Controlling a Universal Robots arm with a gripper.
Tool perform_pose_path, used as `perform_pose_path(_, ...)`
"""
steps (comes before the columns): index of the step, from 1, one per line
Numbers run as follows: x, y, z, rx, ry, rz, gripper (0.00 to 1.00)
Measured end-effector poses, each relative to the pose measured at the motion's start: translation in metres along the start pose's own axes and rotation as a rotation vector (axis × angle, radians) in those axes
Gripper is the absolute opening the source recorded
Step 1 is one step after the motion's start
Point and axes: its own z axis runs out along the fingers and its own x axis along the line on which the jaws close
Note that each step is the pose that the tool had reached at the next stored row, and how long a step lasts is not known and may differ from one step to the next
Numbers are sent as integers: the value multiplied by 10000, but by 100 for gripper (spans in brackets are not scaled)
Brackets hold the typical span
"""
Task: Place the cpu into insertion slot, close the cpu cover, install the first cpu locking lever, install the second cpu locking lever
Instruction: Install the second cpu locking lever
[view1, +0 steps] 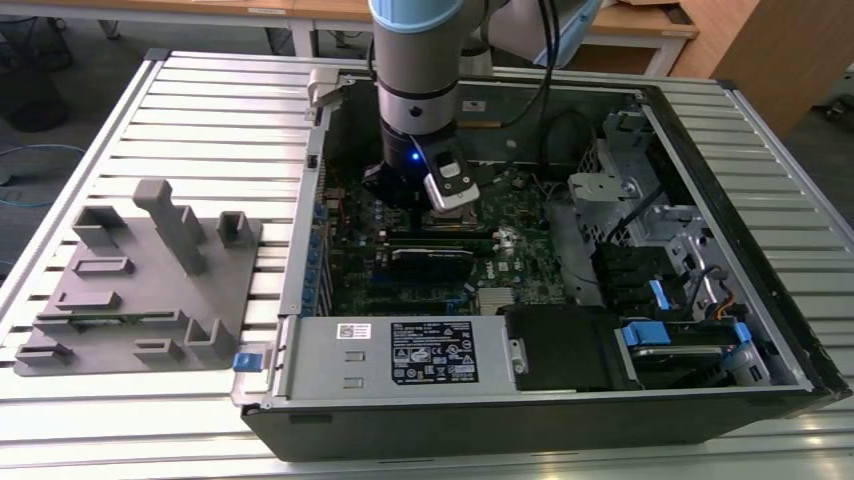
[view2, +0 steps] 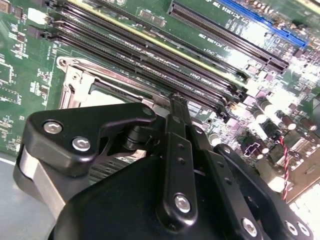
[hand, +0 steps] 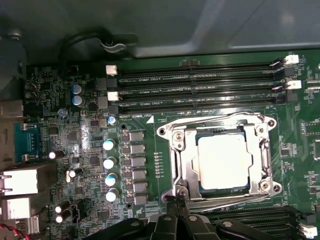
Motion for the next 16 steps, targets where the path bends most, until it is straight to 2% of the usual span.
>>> perform_pose_path(16,39,-3,21,-11,-29,-1,11)
